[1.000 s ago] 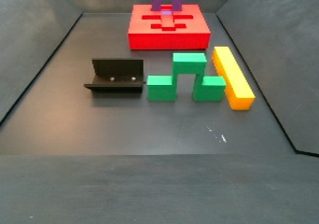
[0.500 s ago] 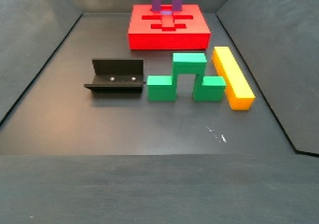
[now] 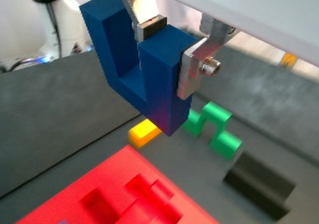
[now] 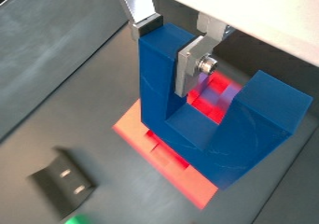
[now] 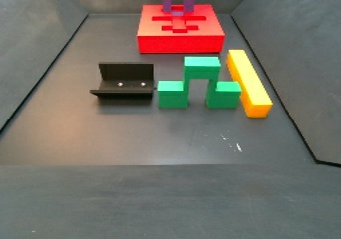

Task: Pick up the blue object. Move up. Place the blue object on the fixture. Regrasp the blue object. Move to above the board. Insert the blue object.
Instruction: Move to above the board, then insert the blue object.

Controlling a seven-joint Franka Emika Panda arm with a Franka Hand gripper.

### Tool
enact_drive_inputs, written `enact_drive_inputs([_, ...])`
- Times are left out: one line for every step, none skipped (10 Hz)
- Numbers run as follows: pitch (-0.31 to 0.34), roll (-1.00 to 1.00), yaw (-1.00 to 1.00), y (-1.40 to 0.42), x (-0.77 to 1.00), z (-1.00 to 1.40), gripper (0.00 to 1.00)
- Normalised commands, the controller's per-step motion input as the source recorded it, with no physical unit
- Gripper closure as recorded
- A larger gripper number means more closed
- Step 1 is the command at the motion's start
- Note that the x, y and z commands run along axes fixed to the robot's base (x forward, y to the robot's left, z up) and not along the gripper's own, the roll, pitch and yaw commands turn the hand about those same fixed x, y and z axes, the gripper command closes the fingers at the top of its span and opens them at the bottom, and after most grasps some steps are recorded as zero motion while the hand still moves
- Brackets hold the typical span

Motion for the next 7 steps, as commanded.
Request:
enact_drive_inputs([-0.125, -0.9, 0.03, -0.04, -0.12, 0.01, 1.0])
enact_drive_inputs([-0.12, -0.75, 0.02, -0.01, -0.1, 0.01, 1.0])
enact_drive_inputs([-0.094, -0.47, 0.0, 0.01, -0.07, 0.0, 1.0])
enact_drive_inputs([-0.072, -0.31, 0.0, 0.01, -0.05, 0.0, 1.0])
enact_drive_inputs([0.0, 0.0, 0.0, -0.01, 0.01, 0.0, 1.0])
enact_drive_inputs([0.0, 0.0, -0.14, -0.11, 0.08, -0.02, 1.0])
enact_drive_inputs([0.0, 0.0, -0.32, -0.41, 0.45, -0.31, 1.0])
